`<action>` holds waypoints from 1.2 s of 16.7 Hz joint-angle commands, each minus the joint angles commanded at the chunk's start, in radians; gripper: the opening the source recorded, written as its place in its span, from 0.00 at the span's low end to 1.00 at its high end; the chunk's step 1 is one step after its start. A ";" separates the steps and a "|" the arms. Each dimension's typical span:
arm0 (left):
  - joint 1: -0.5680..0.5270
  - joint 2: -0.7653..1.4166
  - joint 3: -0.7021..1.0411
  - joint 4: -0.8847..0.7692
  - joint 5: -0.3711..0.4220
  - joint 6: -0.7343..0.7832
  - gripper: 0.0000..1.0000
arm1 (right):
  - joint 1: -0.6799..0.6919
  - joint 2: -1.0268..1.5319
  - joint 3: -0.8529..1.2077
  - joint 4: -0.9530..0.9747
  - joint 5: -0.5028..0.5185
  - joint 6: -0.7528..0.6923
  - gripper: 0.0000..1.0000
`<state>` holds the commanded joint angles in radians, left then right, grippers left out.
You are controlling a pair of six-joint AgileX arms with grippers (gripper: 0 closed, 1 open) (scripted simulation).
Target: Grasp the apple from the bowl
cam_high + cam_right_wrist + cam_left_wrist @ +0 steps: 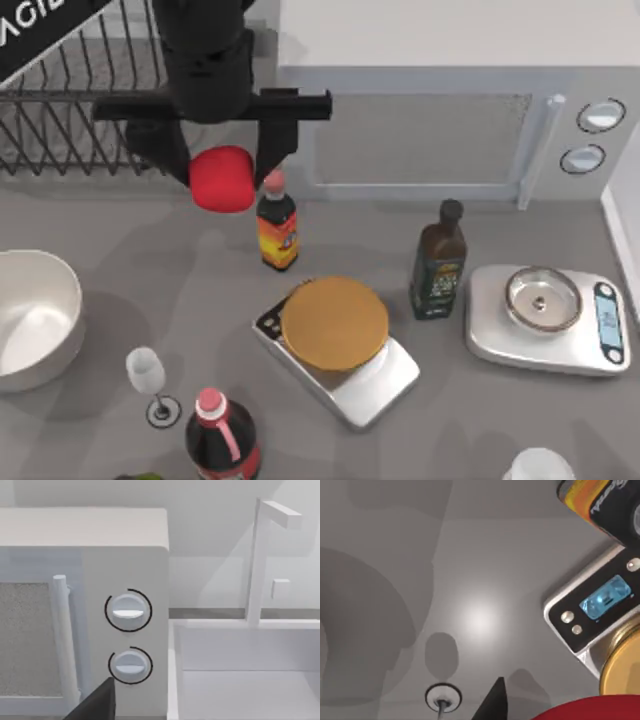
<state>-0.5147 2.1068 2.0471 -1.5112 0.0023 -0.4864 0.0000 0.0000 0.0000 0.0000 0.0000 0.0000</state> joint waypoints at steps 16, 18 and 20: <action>-0.018 0.033 -0.269 0.253 0.036 -0.035 0.00 | 0.000 0.000 0.000 0.000 0.000 0.000 1.00; -0.015 0.034 -0.332 0.324 0.026 -0.029 0.00 | 0.000 0.000 0.000 0.000 0.000 0.000 1.00; -0.012 0.034 -0.377 0.390 0.012 -0.020 0.00 | 0.000 0.000 0.000 0.000 0.000 0.000 1.00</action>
<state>-0.5271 2.1411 1.6699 -1.1214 0.0147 -0.5062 0.0000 0.0000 0.0000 0.0000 0.0000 0.0000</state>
